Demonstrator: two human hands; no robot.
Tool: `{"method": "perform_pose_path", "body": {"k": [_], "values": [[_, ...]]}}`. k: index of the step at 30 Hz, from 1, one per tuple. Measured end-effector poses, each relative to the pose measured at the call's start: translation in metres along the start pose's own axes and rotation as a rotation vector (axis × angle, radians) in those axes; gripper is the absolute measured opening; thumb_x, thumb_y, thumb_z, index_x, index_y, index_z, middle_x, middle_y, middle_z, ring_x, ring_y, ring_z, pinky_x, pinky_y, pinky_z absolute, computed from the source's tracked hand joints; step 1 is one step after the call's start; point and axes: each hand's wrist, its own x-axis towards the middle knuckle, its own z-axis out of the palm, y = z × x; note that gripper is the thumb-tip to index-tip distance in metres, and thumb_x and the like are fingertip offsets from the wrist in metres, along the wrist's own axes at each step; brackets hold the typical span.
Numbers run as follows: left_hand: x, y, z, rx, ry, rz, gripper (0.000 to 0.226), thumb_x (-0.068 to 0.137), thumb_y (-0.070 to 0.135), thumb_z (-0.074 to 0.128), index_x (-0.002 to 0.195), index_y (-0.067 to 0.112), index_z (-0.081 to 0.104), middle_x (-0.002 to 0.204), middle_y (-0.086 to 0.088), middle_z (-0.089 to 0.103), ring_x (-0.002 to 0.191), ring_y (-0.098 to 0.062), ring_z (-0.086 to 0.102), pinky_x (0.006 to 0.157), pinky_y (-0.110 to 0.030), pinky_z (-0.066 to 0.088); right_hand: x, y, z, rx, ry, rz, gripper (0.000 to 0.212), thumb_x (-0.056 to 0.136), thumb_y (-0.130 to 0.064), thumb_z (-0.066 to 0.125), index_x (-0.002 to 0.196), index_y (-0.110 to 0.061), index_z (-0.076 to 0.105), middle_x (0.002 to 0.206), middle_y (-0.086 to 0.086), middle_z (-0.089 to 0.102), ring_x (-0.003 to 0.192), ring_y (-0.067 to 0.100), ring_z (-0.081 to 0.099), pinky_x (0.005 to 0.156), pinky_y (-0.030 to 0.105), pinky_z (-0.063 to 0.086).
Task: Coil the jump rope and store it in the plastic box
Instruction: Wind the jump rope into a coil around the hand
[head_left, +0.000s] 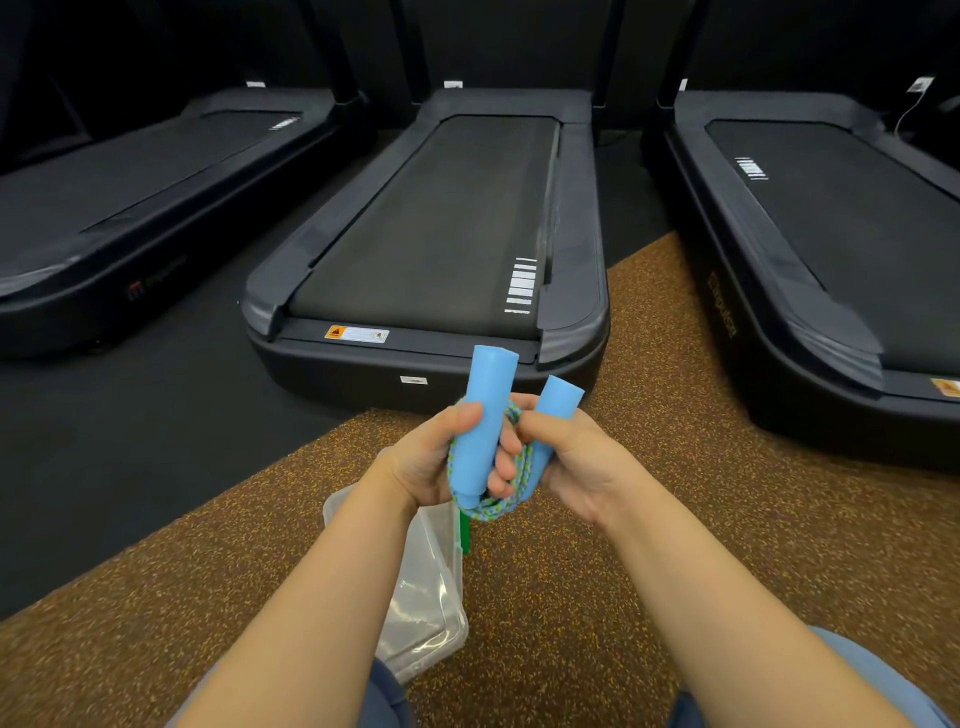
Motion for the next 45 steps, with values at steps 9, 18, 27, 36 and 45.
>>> {"method": "perform_pose_path", "body": {"k": [9, 18, 27, 36, 45], "values": [[0.006, 0.007, 0.004, 0.254, 0.156, 0.007, 0.035, 0.058, 0.036, 0.078, 0.076, 0.007, 0.069, 0.057, -0.002, 0.067, 0.048, -0.012, 0.063, 0.055, -0.024, 0.055, 0.002, -0.006, -0.001, -0.146, 0.169, -0.117, 0.016, 0.075, 0.0, 0.056, 0.065, -0.01, 0.065, 0.046, 0.002, 0.057, 0.041, 0.015, 0.055, 0.047, 0.026, 0.048], [0.014, 0.008, 0.016, 0.554, 0.288, 0.072, 0.01, 0.086, 0.017, 0.066, 0.092, 0.009, 0.063, 0.066, 0.002, 0.066, 0.06, -0.009, 0.063, 0.066, -0.025, 0.056, 0.007, -0.015, -0.011, -0.307, 0.249, -0.197, 0.005, 0.068, -0.009, 0.061, 0.065, -0.011, 0.064, 0.049, -0.001, 0.061, 0.04, 0.009, 0.052, 0.044, 0.018, 0.042], [0.016, 0.009, 0.007, 0.658, 0.372, 0.127, 0.042, 0.073, 0.038, 0.07, 0.111, 0.023, 0.063, 0.102, -0.003, 0.072, 0.094, -0.012, 0.069, 0.084, -0.027, 0.056, 0.018, -0.019, -0.015, -0.441, 0.27, -0.253, 0.013, 0.069, -0.01, 0.066, 0.068, -0.021, 0.072, 0.071, 0.003, 0.069, 0.07, 0.016, 0.063, 0.061, 0.029, 0.053], [0.021, -0.005, -0.01, 0.482, 0.437, 0.033, 0.051, 0.085, 0.041, 0.06, 0.13, 0.019, 0.049, 0.126, -0.005, 0.062, 0.113, -0.018, 0.063, 0.099, -0.044, 0.049, 0.026, -0.002, -0.022, -0.197, 0.319, -0.009, 0.023, 0.081, -0.003, 0.058, 0.103, -0.001, 0.065, 0.096, 0.014, 0.07, 0.086, 0.021, 0.069, 0.074, 0.035, 0.057], [0.02, -0.009, -0.029, 0.567, 0.558, -0.046, 0.051, 0.079, 0.043, 0.07, 0.117, 0.013, 0.054, 0.113, -0.01, 0.066, 0.102, -0.022, 0.067, 0.09, -0.044, 0.055, 0.037, 0.01, -0.03, -0.165, 0.387, 0.16, 0.034, 0.092, -0.032, 0.054, 0.117, -0.009, 0.05, 0.115, 0.013, 0.064, 0.104, 0.028, 0.064, 0.089, 0.049, 0.053]]}}
